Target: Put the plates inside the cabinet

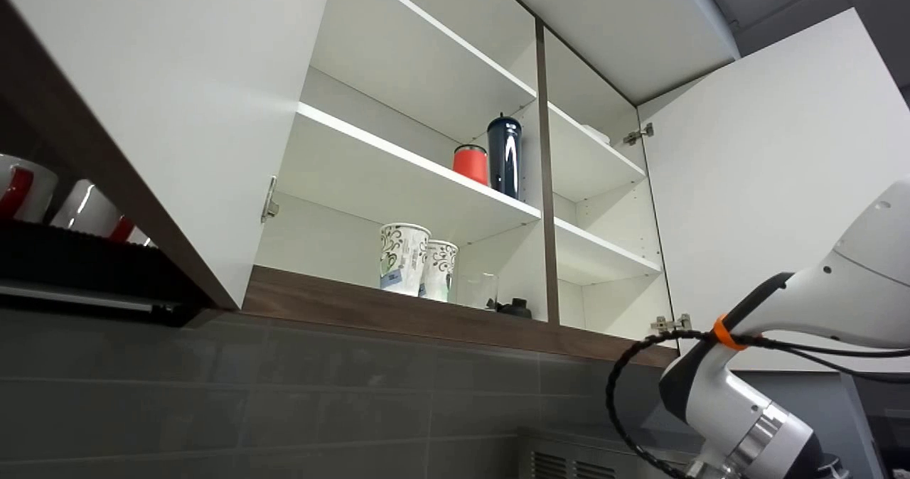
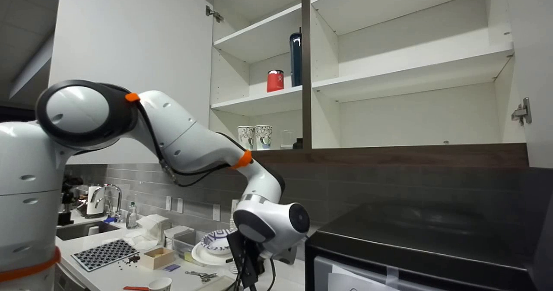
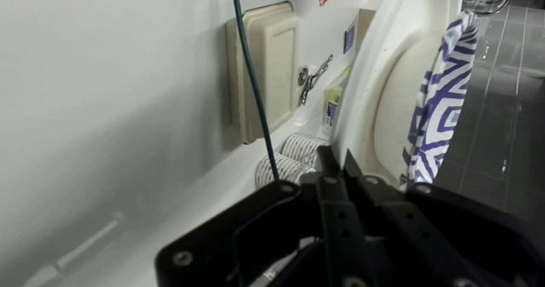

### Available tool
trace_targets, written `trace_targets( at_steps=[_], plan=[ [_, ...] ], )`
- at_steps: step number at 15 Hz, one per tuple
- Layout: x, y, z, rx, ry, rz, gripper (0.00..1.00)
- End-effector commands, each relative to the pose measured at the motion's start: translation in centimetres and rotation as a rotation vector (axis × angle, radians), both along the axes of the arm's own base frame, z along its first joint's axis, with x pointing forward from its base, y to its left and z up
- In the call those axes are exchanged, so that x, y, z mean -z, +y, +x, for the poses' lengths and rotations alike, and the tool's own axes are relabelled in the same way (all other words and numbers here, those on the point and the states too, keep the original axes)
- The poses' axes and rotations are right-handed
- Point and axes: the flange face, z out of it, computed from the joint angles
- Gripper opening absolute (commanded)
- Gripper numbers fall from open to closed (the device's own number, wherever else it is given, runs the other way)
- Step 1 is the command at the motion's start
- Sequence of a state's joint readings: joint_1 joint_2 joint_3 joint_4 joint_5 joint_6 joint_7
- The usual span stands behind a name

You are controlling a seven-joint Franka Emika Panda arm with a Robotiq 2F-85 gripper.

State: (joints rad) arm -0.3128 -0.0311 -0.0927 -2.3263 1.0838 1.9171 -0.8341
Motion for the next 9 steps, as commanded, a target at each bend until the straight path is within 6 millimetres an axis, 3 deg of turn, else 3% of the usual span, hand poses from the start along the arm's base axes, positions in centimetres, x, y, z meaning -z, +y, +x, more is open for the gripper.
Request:
trace_targets(
  at_steps=[1,5,6,9],
  plan=[
    [-5.0,1.7,-2.4,0.022,-0.059,-0.006,0.01],
    [-9.5,3.7,-3.5,0.023,-0.103,-0.004,0.01],
    [-8.3,2.6,-2.0,0.006,-0.098,-0.012,0.04],
    [-10.0,3.5,-2.8,0.006,-0.115,-0.010,0.04]
  ],
)
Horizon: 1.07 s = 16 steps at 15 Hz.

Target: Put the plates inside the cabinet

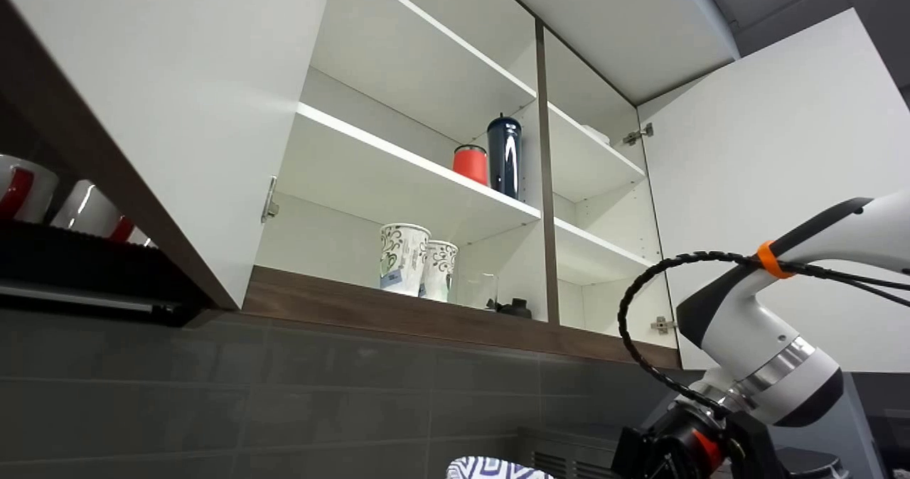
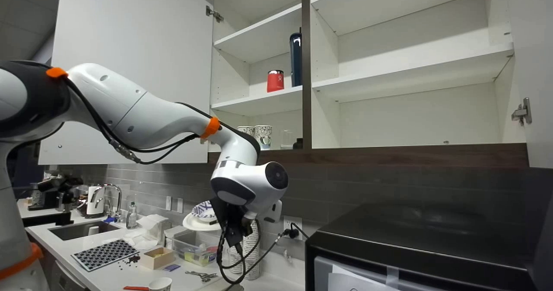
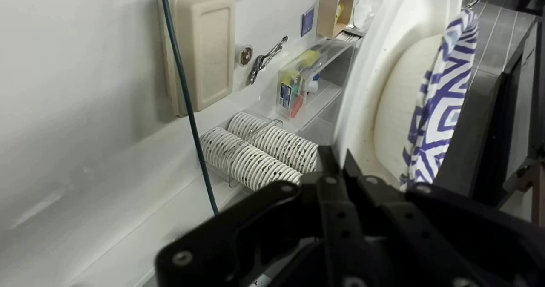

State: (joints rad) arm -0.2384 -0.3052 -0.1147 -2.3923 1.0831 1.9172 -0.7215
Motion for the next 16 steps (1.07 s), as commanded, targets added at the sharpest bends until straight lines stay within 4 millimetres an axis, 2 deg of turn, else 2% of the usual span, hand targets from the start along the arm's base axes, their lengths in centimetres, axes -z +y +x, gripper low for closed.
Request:
trace_targets(
  at_steps=[1,10,11,16],
  plan=[
    [0.0,0.0,-0.1,0.000,0.001,0.001,0.04],
    [0.4,0.0,-0.3,0.002,0.010,0.005,0.04],
    [-0.9,0.4,-0.4,-0.008,-0.017,-0.009,0.01],
    [-7.8,2.9,0.1,-0.058,-0.069,-0.058,0.01]
  ],
)
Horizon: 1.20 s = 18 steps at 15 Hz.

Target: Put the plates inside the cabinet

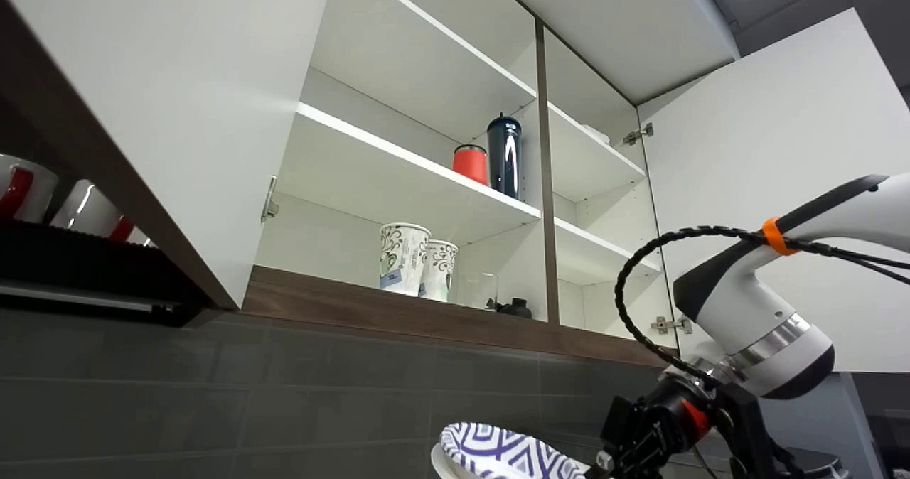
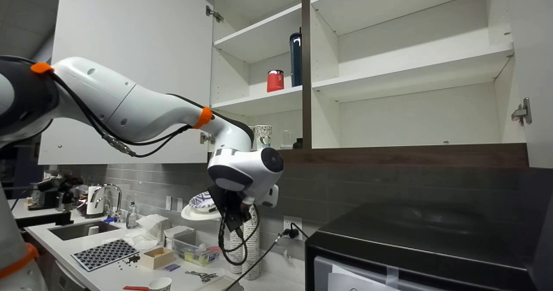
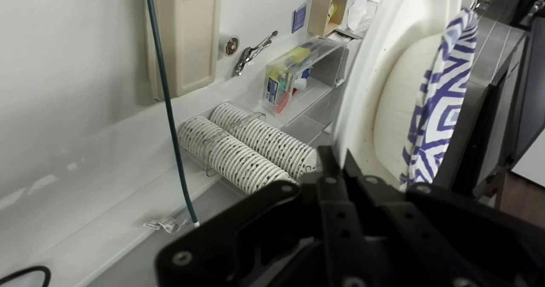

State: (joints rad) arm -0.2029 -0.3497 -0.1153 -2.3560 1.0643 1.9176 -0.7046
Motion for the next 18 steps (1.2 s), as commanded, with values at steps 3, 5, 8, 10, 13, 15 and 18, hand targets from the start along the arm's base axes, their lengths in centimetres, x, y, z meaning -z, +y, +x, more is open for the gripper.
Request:
trace_targets(
  at_steps=[3,5,8,10,13,15,18],
  plan=[
    [-8.9,3.4,0.2,-0.055,-0.026,-0.053,0.01],
    [-12.1,5.0,0.5,-0.080,-0.025,-0.042,0.01],
    [-11.0,4.3,0.4,-0.063,-0.060,-0.043,0.04],
    [-10.4,4.0,0.5,-0.059,-0.052,-0.039,0.04],
    [-10.7,4.1,1.0,-0.009,-0.010,-0.013,0.01],
    [-11.6,4.7,1.2,0.047,0.021,0.004,0.01],
    [-11.7,4.7,1.2,0.054,0.030,-0.002,0.04]
  ],
)
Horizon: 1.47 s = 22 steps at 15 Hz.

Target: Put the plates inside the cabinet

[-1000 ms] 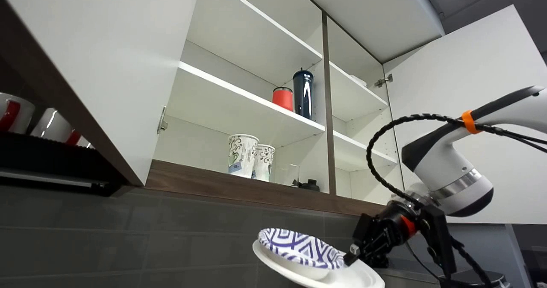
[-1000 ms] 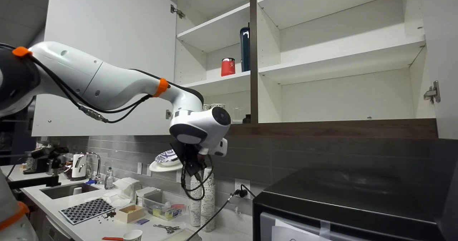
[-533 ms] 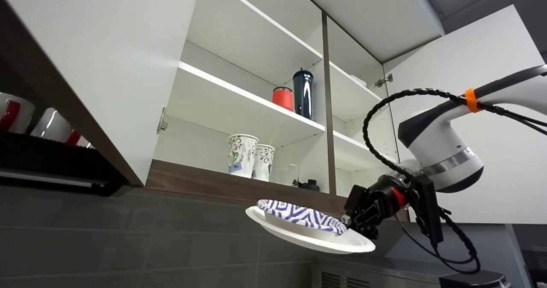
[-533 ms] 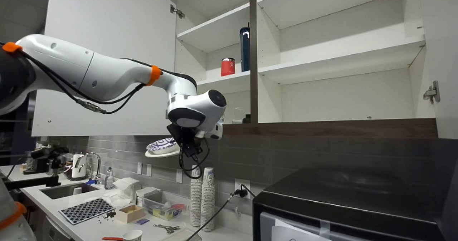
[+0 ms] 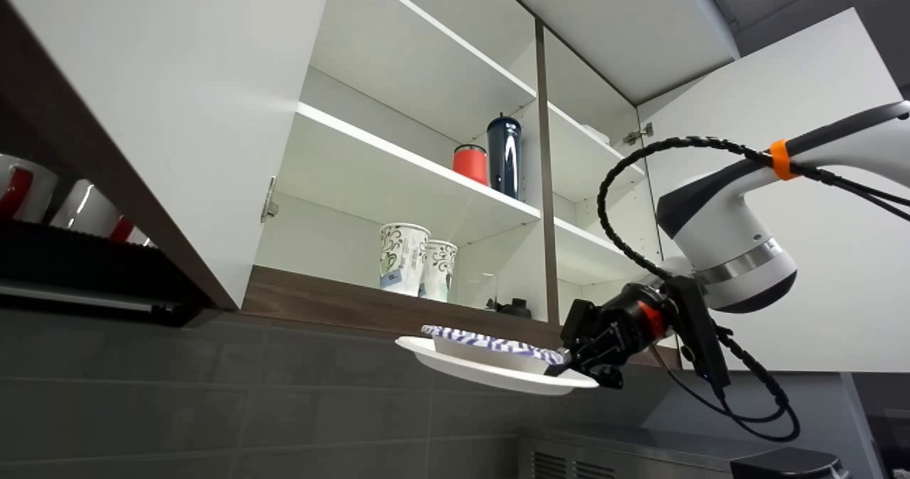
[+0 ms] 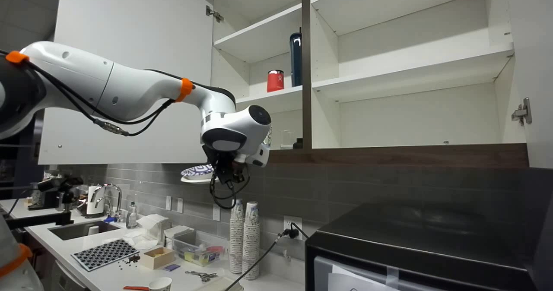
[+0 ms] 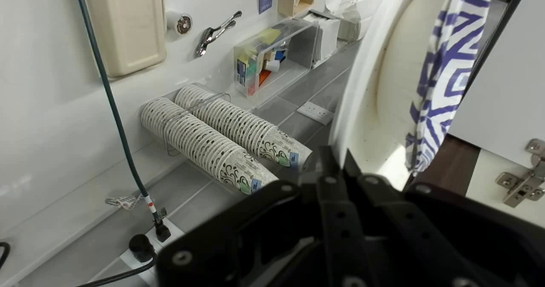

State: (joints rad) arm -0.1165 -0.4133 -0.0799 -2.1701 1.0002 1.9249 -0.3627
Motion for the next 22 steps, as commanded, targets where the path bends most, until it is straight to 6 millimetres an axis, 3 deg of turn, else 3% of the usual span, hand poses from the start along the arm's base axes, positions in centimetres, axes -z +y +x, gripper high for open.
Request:
trace_targets(
  at_steps=[1,8,18,22],
  plan=[
    [-0.4,0.5,0.2,0.018,0.013,0.003,0.04],
    [-0.8,1.0,0.3,0.030,0.030,0.010,0.01],
    [-7.1,6.6,-1.0,-0.008,0.048,0.026,0.01],
    [-9.6,7.8,-1.0,-0.009,0.051,0.060,0.01]
  ],
)
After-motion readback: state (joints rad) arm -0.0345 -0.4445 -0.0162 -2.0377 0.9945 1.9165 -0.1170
